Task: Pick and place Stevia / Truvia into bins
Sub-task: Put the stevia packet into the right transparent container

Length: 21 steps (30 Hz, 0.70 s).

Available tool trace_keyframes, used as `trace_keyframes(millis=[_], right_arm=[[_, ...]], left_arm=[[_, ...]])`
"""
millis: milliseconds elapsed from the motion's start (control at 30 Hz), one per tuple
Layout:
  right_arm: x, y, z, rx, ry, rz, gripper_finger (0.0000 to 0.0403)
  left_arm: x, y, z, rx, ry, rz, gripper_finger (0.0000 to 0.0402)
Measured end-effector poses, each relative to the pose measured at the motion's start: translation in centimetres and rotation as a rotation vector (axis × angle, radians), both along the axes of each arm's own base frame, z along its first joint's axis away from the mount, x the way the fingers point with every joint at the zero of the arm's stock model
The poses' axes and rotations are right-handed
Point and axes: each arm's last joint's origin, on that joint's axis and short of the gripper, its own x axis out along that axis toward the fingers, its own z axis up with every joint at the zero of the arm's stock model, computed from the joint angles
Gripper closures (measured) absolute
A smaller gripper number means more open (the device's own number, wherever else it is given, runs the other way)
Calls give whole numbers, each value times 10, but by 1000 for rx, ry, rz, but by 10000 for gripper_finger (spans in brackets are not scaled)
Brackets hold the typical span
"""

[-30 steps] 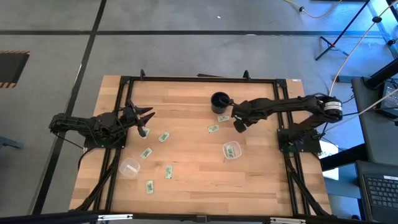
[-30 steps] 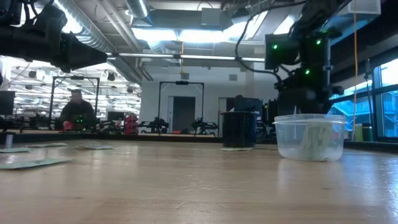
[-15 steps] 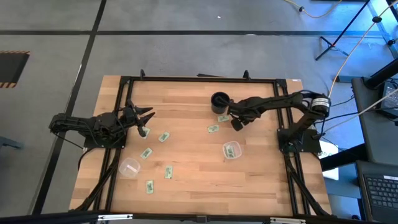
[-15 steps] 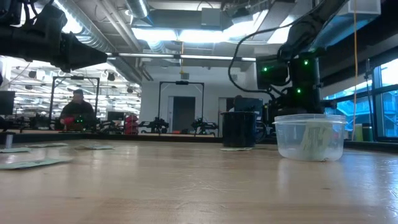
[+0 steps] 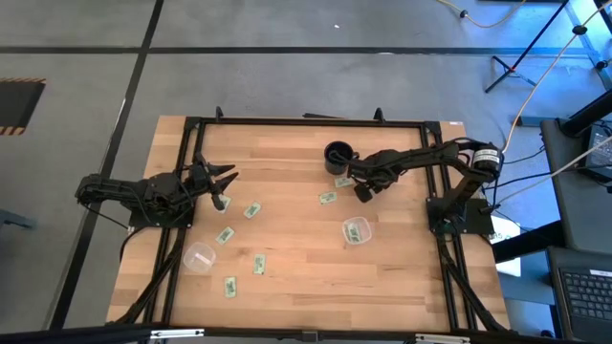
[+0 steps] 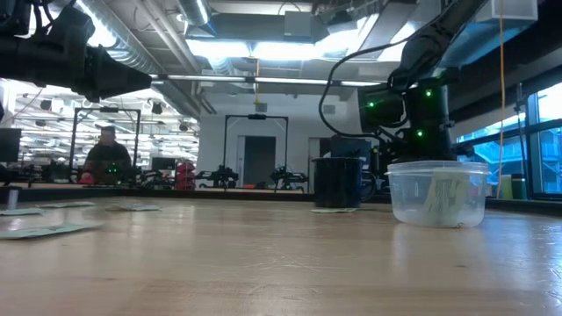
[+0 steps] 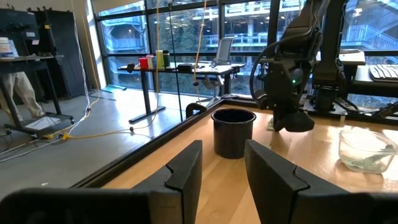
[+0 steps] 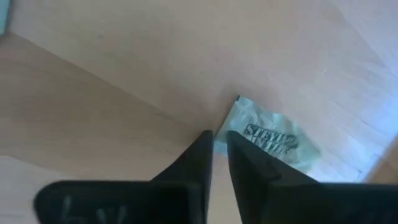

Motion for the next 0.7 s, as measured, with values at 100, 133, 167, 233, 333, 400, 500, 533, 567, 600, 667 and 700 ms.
trace_keyframes(millis=[100, 133, 167, 233, 333, 400, 500, 533, 567, 600, 667, 700], right_arm=[[0, 0, 0, 3, 0, 1, 377], [0, 0, 0, 3, 0, 2, 386], [0, 0, 0, 3, 1, 2, 393], [0, 0, -1, 3, 2, 2, 398], [0, 0, -1, 3, 0, -3, 392], [0, 0, -1, 2, -1, -5, 391], [0, 0, -1, 1, -3, -13, 399], [0, 0, -1, 0, -3, -13, 399], [0, 0, -1, 0, -3, -12, 399], [0, 0, -1, -1, -5, -12, 400], [0, 1, 2, -8, -14, -10, 401], [0, 1, 4, -14, -24, -10, 401]], left_arm=[[0, 0, 0, 0, 0, 0, 286], [0, 0, 0, 0, 0, 0, 286], [0, 0, 0, 0, 0, 0, 286], [0, 0, 0, 0, 0, 0, 286], [0, 0, 0, 0, 0, 0, 286], [0, 0, 0, 0, 0, 0, 286], [0, 0, 0, 0, 0, 0, 286], [0, 0, 0, 0, 0, 0, 286], [0, 0, 0, 0, 0, 0, 286], [0, 0, 0, 0, 0, 0, 286], [0, 0, 0, 0, 0, 0, 286], [0, 0, 0, 0, 0, 0, 286]])
